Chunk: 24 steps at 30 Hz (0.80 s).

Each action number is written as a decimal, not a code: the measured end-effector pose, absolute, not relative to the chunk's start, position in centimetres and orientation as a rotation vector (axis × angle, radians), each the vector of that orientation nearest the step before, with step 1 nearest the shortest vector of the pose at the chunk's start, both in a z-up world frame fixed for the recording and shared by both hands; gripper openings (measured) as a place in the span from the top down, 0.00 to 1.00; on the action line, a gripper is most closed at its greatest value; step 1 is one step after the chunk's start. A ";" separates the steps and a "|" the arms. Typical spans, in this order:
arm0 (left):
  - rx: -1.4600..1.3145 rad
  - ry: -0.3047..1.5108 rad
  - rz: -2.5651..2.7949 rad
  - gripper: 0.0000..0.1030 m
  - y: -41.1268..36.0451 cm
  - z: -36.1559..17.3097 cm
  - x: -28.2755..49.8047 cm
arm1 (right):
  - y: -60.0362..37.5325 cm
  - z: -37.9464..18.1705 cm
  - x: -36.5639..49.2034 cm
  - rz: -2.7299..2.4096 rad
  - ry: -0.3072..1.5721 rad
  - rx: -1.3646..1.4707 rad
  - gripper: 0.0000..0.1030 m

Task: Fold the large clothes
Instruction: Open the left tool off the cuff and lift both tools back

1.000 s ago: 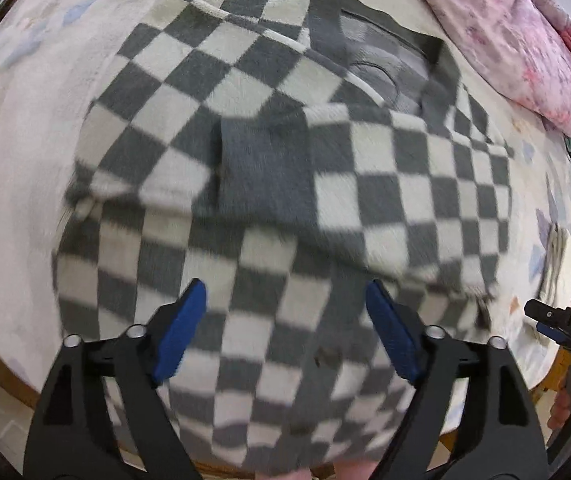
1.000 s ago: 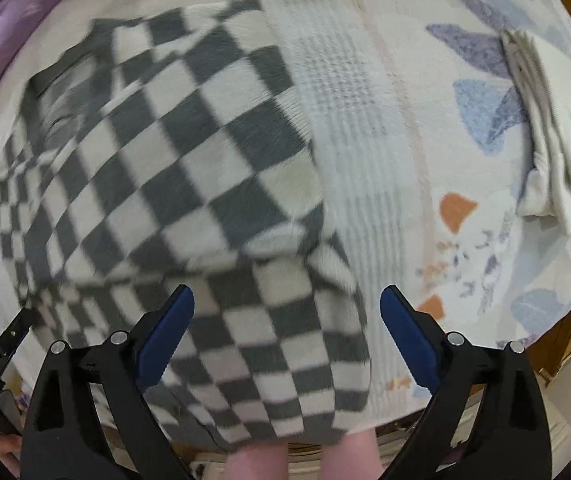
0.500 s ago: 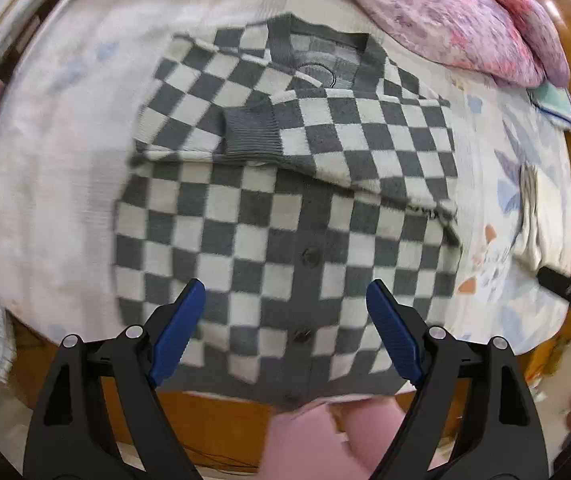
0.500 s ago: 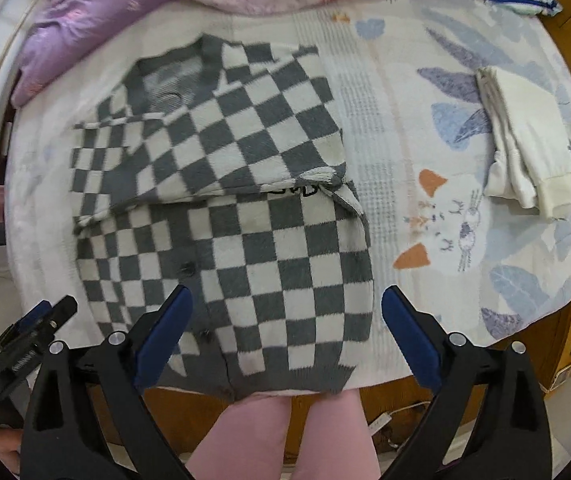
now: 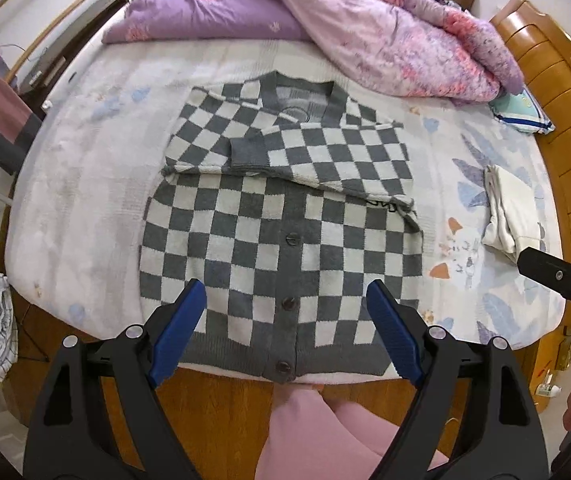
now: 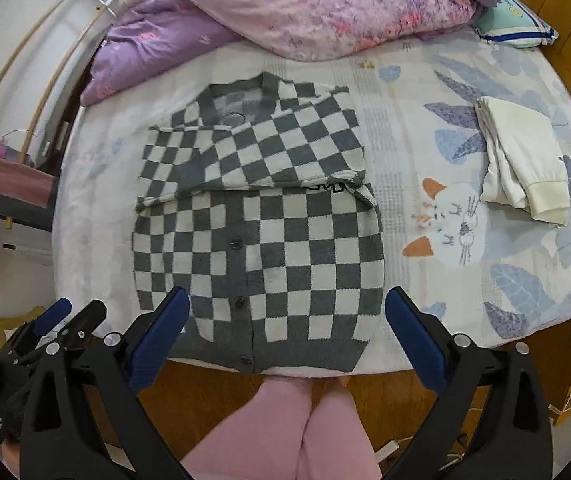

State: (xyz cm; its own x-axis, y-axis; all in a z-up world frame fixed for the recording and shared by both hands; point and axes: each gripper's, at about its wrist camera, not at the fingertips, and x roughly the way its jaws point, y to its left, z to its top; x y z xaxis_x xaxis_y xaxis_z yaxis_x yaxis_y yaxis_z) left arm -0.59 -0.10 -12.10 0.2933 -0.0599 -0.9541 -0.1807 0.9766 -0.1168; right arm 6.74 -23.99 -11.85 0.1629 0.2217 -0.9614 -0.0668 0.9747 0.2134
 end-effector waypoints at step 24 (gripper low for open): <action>-0.121 1.229 -0.026 0.19 3.0 -9.0 3.5 | -21.0 -12.2 8.8 0.155 1.449 0.217 0.08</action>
State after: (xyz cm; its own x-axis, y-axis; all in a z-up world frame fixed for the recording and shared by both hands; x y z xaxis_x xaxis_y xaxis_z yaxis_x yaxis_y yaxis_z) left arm 3.47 2.97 -8.96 0.3360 -0.0855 -0.9380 -0.0452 0.9933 -0.1068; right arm 8.82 -20.97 -12.22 0.1168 0.2353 -0.9649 0.0263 0.9705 0.2398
